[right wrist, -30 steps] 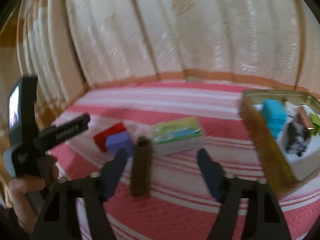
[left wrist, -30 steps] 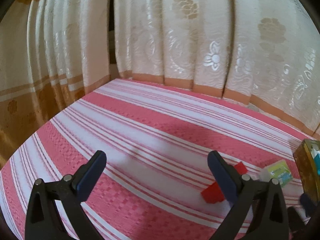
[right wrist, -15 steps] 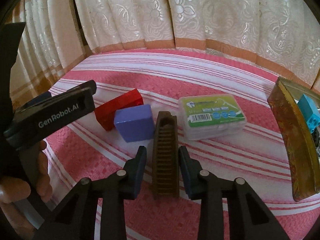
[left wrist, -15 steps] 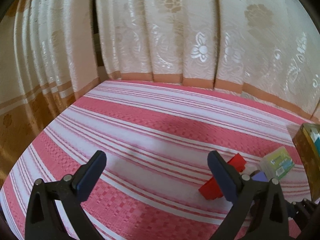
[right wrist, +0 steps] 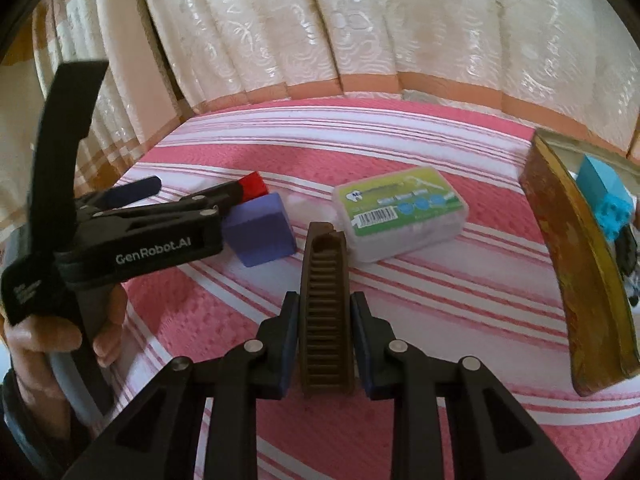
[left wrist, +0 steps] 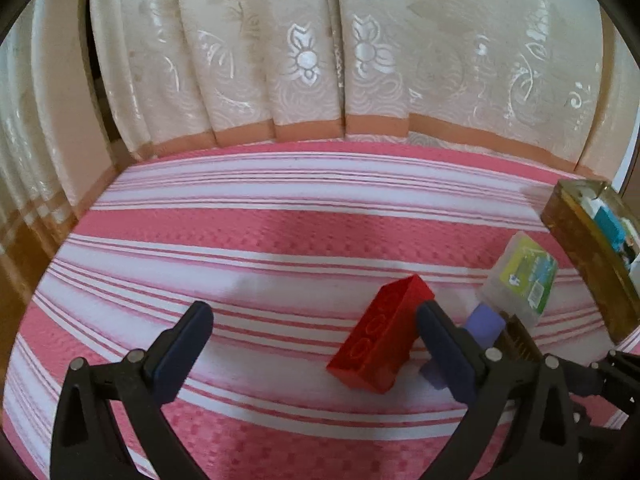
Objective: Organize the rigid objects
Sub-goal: 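Grasp the brown comb with the right tool while the left grasps the red brick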
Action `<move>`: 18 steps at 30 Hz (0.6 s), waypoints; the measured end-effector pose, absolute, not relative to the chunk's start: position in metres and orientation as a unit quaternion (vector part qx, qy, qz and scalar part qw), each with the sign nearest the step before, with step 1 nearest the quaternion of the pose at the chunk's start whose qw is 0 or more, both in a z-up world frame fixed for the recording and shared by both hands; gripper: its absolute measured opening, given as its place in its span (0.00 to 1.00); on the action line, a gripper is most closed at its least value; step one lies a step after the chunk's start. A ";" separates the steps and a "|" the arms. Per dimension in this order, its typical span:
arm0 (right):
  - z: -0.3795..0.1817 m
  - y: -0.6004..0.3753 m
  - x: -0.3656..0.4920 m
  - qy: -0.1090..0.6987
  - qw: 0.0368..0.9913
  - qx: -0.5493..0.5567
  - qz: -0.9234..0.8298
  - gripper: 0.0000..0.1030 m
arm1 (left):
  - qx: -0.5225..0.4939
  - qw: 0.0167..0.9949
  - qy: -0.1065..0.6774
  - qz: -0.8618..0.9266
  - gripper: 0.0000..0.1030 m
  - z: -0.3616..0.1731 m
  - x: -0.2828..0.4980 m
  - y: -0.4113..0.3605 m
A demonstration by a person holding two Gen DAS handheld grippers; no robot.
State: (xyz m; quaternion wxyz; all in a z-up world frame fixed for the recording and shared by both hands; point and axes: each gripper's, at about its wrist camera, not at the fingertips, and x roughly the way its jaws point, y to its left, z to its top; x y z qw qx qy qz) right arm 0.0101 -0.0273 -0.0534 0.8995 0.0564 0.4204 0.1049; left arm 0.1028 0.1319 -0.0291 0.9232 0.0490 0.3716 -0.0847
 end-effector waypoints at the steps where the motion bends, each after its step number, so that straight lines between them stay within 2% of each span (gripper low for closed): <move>1: -0.053 -0.031 0.009 0.420 0.900 0.060 0.103 0.27 | 0.046 0.923 0.373 -0.086 1.00 -0.029 0.103 0.132; 13: -0.050 -0.036 0.008 0.420 0.901 0.057 0.096 0.27 | 0.045 0.911 0.383 -0.146 1.00 -0.031 0.094 0.121; 18: -0.050 -0.038 0.008 0.420 0.901 0.057 0.091 0.27 | 0.007 0.899 0.426 -0.101 0.99 -0.043 0.111 0.138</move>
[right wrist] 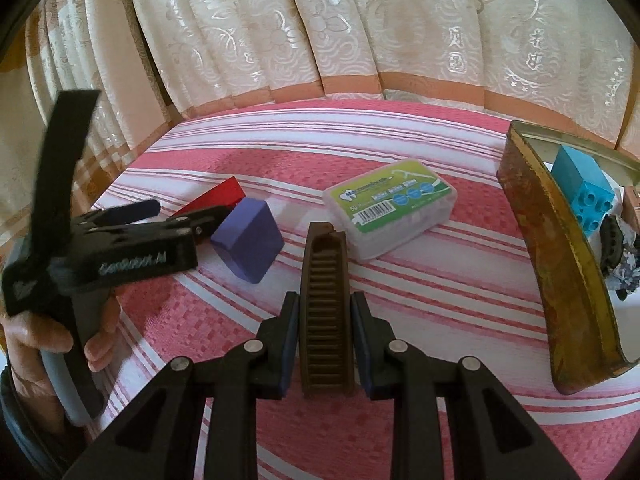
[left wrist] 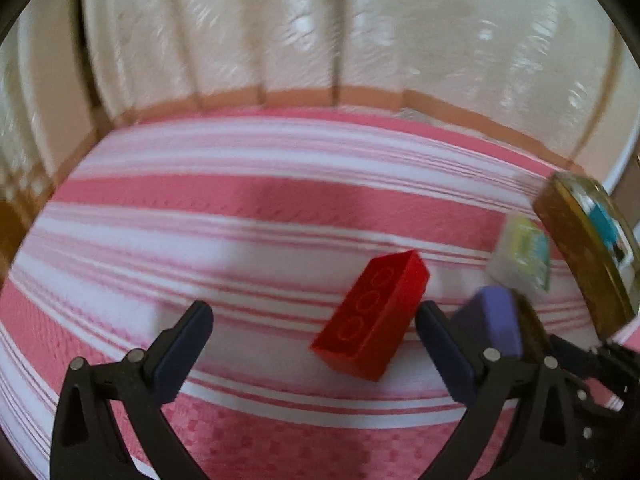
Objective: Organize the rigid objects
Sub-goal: 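Grasp the brown comb with the right tool while the left grasps the red brick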
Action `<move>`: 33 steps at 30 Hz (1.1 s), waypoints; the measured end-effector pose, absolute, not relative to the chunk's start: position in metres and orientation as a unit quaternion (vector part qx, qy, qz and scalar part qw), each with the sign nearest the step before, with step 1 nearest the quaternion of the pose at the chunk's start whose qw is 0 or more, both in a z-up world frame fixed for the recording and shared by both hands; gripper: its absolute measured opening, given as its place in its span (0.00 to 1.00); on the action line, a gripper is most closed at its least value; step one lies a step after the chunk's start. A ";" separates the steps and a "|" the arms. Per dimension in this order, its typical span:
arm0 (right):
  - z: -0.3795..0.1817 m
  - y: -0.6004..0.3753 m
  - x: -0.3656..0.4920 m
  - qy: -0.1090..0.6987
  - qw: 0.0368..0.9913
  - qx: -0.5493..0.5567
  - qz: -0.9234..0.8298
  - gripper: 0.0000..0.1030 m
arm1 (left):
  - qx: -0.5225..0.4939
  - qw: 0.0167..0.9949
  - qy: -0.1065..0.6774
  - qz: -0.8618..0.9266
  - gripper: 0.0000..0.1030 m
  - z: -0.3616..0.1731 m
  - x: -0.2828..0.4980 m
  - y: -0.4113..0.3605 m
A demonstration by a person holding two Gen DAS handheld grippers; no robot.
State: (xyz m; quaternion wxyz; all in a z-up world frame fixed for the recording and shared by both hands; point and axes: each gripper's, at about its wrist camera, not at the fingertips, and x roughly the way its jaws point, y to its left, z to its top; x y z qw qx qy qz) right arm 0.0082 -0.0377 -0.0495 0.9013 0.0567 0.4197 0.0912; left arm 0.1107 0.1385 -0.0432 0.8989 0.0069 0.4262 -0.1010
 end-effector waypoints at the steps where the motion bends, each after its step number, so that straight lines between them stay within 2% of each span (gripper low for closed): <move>1: -0.049 -0.038 0.008 0.420 0.901 0.057 0.090 0.27 | -0.005 0.898 0.431 -0.089 0.98 -0.045 0.113 0.144; 4: -0.049 -0.039 0.008 0.420 0.901 0.059 0.090 0.27 | -0.018 0.897 0.436 -0.072 0.88 -0.047 0.115 0.150; 8: -0.049 -0.038 0.008 0.420 0.901 0.059 0.090 0.27 | 0.011 0.894 0.439 -0.082 0.87 -0.048 0.114 0.137; 11: -0.048 -0.036 0.009 0.421 0.901 0.055 0.088 0.27 | 0.028 0.894 0.438 -0.090 0.78 -0.048 0.113 0.130; 12: -0.048 -0.036 0.008 0.421 0.901 0.053 0.087 0.27 | 0.030 0.895 0.434 -0.099 0.67 -0.046 0.111 0.127; 13: -0.048 -0.036 0.009 0.421 0.901 0.053 0.087 0.27 | 0.034 0.896 0.430 -0.107 0.52 -0.044 0.109 0.125; 14: -0.048 -0.036 0.009 0.421 0.901 0.053 0.088 0.27 | 0.036 0.896 0.427 -0.116 0.45 -0.043 0.108 0.124; 15: -0.048 -0.036 0.009 0.421 0.901 0.054 0.088 0.27 | 0.038 0.896 0.425 -0.120 0.33 -0.042 0.109 0.124; 16: -0.047 -0.037 0.009 0.420 0.901 0.055 0.089 0.27 | 0.039 0.897 0.424 -0.122 0.30 -0.041 0.109 0.124; 23: -0.040 -0.036 0.007 0.404 0.907 0.061 0.106 0.27 | -0.013 0.897 0.422 -0.133 0.29 -0.040 0.109 0.138; 24: -0.037 -0.036 0.005 0.394 0.910 0.062 0.109 0.27 | -0.023 0.898 0.419 -0.132 0.24 -0.039 0.109 0.140; 25: -0.034 -0.036 0.003 0.387 0.913 0.064 0.112 0.27 | -0.036 0.900 0.412 -0.134 0.21 -0.038 0.108 0.143; 33: -0.008 -0.052 -0.008 0.318 0.935 0.110 0.111 0.27 | -0.073 0.931 0.337 -0.117 0.21 -0.020 0.094 0.154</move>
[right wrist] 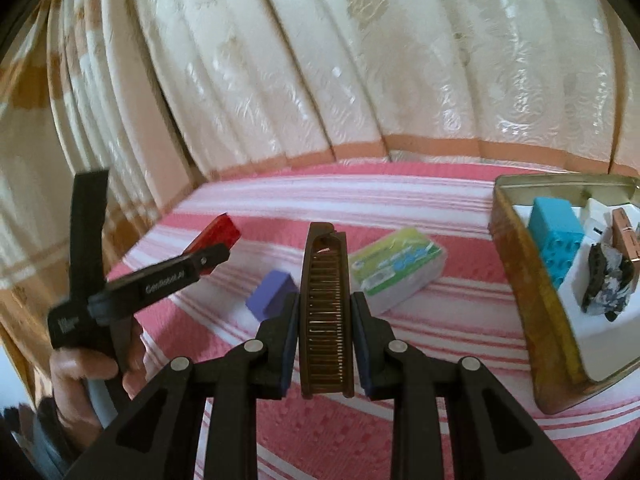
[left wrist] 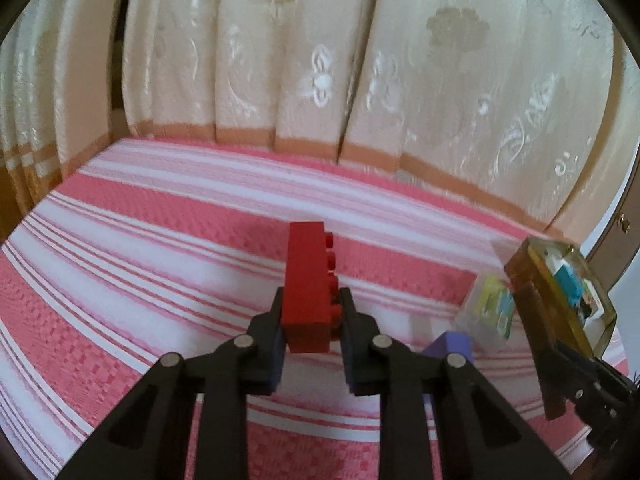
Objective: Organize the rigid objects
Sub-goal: 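Grasp the brown comb with the right tool while the left grasps the red brick, then carry red brick and comb into the gold tin and open both tools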
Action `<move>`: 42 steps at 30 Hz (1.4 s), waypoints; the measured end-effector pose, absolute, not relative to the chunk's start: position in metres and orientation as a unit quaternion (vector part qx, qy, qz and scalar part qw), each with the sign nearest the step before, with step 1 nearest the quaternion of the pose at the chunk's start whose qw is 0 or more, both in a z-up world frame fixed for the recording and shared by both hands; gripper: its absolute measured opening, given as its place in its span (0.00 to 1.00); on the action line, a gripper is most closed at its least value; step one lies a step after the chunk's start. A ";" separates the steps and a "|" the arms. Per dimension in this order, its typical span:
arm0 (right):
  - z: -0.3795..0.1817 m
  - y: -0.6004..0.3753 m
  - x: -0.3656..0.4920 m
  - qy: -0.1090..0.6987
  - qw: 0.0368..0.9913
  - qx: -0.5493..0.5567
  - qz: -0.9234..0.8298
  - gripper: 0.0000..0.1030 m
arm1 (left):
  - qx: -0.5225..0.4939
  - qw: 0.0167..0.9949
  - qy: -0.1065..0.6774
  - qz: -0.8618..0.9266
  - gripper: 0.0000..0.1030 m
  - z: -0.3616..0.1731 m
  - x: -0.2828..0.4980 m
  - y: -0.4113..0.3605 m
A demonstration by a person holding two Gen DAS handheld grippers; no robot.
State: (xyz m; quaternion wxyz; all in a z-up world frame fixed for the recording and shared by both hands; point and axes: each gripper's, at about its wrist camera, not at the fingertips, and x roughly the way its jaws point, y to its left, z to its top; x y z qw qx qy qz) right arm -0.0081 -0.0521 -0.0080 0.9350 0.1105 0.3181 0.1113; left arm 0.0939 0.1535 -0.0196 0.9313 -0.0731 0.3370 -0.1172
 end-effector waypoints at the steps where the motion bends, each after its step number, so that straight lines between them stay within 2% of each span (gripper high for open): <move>1: -0.006 -0.055 -0.008 0.314 0.936 0.116 0.111 0.27 | -0.074 0.935 0.328 -0.116 0.21 -0.017 0.092 0.153; 7: 0.009 -0.074 -0.014 0.274 0.950 0.122 0.088 0.27 | -0.074 0.952 0.280 -0.095 0.21 -0.007 0.080 0.152; 15: 0.012 -0.101 -0.015 0.267 0.951 0.141 0.075 0.27 | -0.060 0.962 0.254 -0.083 0.21 0.001 0.062 0.125; 42: 0.023 -0.178 -0.041 0.223 0.968 0.115 0.018 0.27 | -0.011 0.965 0.234 -0.116 0.21 0.008 0.028 0.008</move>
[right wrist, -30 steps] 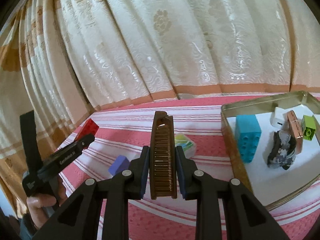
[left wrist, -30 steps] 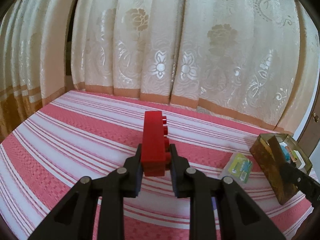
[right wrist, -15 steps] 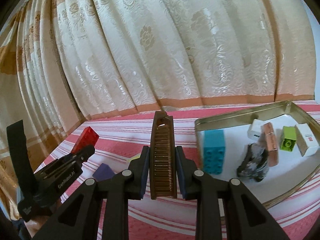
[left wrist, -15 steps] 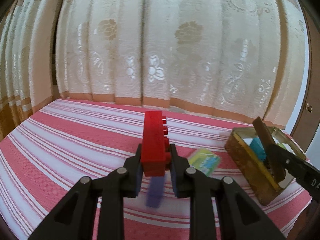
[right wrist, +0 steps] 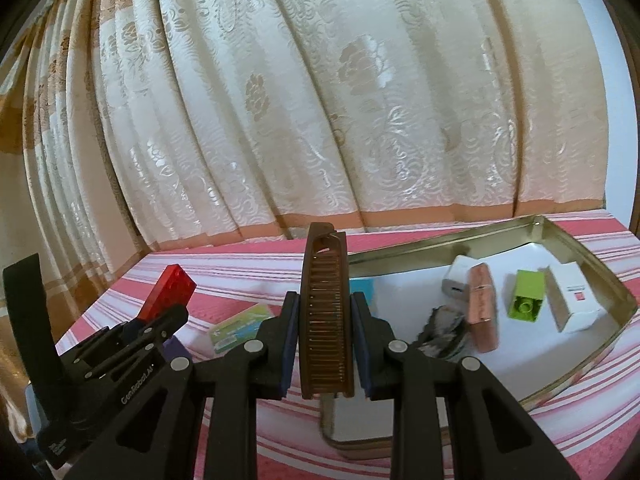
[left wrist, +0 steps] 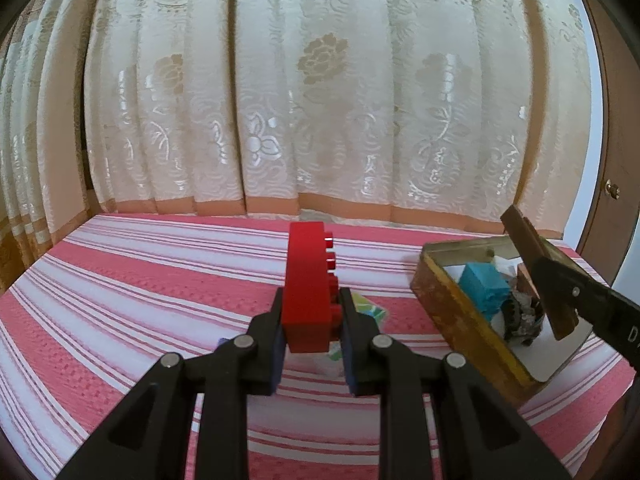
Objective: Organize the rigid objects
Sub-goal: 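Carry red brick and comb into the gold tin and open both tools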
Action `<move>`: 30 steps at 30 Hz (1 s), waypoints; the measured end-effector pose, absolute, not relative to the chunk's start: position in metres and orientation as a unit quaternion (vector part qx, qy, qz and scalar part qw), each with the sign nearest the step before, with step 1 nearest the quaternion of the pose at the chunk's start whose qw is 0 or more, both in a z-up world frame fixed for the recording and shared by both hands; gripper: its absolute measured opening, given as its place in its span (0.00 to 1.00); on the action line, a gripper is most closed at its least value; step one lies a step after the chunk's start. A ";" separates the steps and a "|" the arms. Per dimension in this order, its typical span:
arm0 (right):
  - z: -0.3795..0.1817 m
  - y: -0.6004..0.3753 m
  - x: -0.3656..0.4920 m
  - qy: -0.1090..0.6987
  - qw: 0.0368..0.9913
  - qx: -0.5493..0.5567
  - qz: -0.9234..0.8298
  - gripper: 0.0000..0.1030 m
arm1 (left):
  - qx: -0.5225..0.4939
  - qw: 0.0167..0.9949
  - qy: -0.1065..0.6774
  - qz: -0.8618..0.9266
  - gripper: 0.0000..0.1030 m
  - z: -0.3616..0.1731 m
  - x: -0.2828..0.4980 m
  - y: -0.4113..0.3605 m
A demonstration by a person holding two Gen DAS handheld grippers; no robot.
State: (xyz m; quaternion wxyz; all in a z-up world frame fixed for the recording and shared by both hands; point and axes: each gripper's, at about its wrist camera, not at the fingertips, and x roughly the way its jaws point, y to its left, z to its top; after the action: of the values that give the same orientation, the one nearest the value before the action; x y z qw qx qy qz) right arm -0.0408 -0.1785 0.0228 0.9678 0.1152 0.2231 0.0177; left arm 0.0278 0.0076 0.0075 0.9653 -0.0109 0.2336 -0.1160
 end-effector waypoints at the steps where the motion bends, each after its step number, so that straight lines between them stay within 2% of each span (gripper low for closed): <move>1: 0.023 -0.181 -0.041 0.222 0.968 0.115 0.015 0.27 | -0.011 0.965 0.234 -0.117 0.21 0.008 0.028 0.005; 30: 0.028 -0.320 -0.049 0.211 0.964 0.114 -0.114 0.27 | 0.022 0.954 0.225 -0.198 0.21 0.016 0.013 -0.118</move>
State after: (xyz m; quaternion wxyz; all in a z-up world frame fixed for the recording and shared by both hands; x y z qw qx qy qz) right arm -0.0489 -0.3201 0.0281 0.9641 0.1143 0.2106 -0.1141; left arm 0.0126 -0.1182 0.0160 0.9539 0.0217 0.2248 -0.1978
